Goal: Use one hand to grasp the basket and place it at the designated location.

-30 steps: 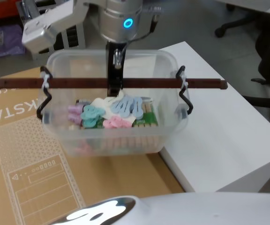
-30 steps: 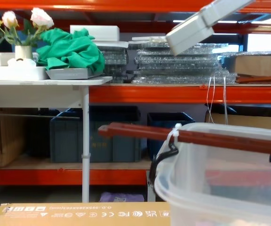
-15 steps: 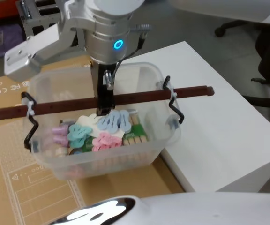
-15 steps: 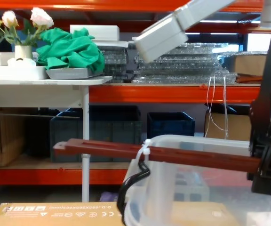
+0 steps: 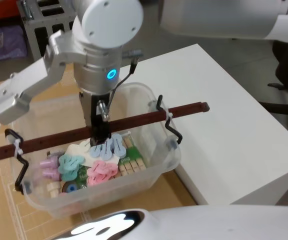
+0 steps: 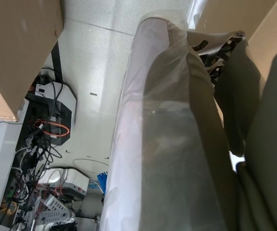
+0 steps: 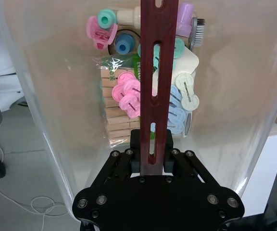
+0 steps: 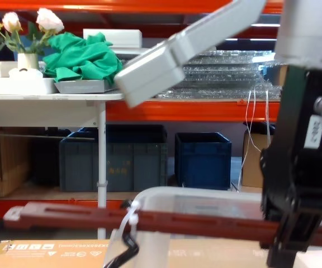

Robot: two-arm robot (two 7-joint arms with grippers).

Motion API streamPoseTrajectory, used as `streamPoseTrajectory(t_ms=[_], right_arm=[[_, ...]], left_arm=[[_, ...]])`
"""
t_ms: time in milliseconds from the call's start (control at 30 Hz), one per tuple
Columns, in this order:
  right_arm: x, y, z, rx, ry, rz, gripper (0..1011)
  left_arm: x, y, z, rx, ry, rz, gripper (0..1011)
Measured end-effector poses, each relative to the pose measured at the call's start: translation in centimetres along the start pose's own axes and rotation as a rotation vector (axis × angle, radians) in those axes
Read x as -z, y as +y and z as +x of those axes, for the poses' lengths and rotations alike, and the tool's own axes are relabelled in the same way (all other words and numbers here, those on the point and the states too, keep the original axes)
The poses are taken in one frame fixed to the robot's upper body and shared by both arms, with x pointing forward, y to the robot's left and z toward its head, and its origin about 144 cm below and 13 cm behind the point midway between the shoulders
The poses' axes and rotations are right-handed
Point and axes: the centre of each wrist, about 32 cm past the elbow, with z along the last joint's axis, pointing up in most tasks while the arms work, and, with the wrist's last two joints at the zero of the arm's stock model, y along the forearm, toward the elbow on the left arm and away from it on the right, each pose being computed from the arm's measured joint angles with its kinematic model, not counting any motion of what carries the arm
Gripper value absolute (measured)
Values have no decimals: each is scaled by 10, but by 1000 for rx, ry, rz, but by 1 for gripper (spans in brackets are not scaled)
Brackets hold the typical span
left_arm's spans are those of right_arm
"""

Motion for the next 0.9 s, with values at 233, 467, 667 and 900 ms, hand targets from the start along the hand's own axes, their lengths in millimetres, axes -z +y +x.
streamPoseTrajectory(t_ms=[233, 467, 667, 900], right_arm=[[-4, 19, 14, -27, -27, -4, 237], [-1, 36, 25, -48, -26, 9, 238], [2, 43, 28, -53, -19, 15, 237], [3, 49, 29, -54, -11, 18, 237]], left_arm=[[0, 0, 0, 0, 0, 0, 0], [0, 0, 0, 0, 0, 0, 0], [0, 0, 0, 0, 0, 0, 0], [0, 0, 0, 0, 0, 0, 0]])
